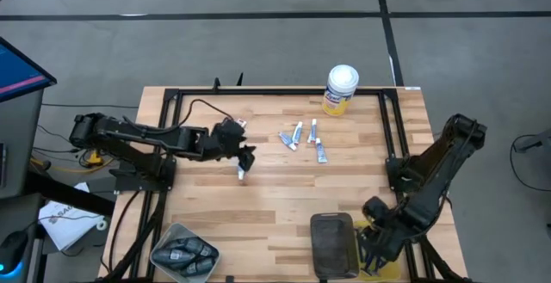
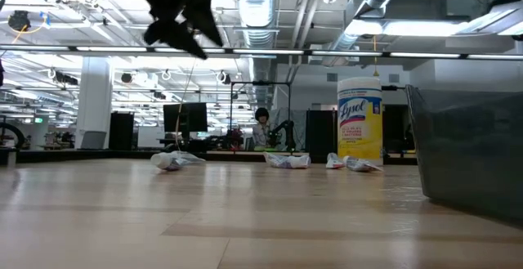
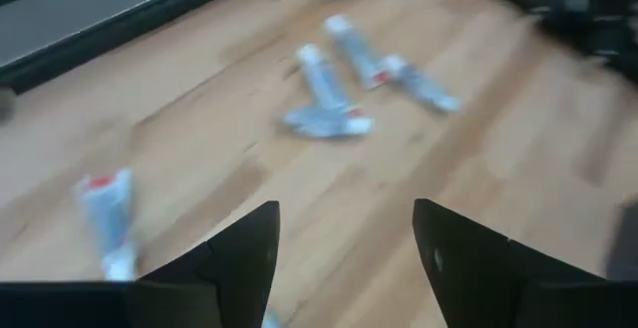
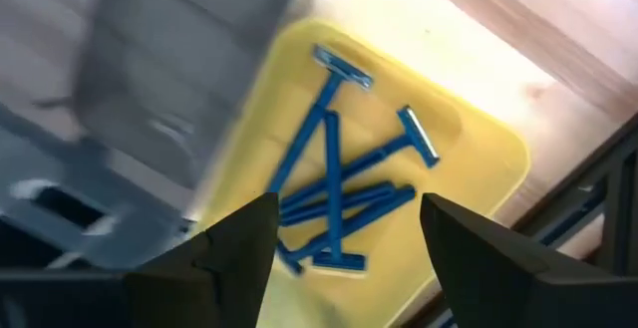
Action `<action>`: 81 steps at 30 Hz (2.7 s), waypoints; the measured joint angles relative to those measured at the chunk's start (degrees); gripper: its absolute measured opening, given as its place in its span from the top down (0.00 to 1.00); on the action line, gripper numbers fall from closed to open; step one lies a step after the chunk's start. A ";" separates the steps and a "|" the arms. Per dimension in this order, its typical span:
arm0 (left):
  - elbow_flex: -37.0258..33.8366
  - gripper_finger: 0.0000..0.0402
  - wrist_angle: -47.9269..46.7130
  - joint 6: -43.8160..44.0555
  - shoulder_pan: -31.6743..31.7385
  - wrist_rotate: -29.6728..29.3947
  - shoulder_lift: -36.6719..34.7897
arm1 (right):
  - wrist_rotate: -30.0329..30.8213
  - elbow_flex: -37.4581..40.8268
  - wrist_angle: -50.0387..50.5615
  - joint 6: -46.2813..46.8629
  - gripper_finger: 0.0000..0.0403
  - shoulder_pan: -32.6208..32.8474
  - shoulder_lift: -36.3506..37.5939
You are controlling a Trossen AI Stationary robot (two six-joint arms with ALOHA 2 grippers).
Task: Pick & Place Travel size toiletries
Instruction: Put the toothpaste into the black bin
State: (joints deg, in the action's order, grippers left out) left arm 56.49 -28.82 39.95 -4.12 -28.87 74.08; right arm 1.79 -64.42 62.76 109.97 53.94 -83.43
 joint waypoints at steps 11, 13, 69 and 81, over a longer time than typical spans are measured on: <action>0.09 0.43 -10.98 15.85 -1.16 5.01 2.85 | 4.42 0.00 0.44 3.14 0.45 -1.39 4.83; 0.07 0.43 -11.26 15.97 -2.83 4.93 4.64 | 4.43 0.00 0.39 3.12 0.43 -2.16 4.81; 0.13 0.58 -10.73 29.06 -2.21 14.40 27.96 | 8.81 0.00 -0.94 -10.12 0.37 -10.48 4.76; 0.00 0.86 -10.59 29.04 -3.13 16.14 27.54 | 10.10 0.00 -1.15 -10.84 0.37 -10.71 4.76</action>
State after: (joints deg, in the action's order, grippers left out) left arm 56.49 -39.42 68.99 -7.25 -12.73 101.62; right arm 11.89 -64.42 61.61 99.14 43.23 -78.67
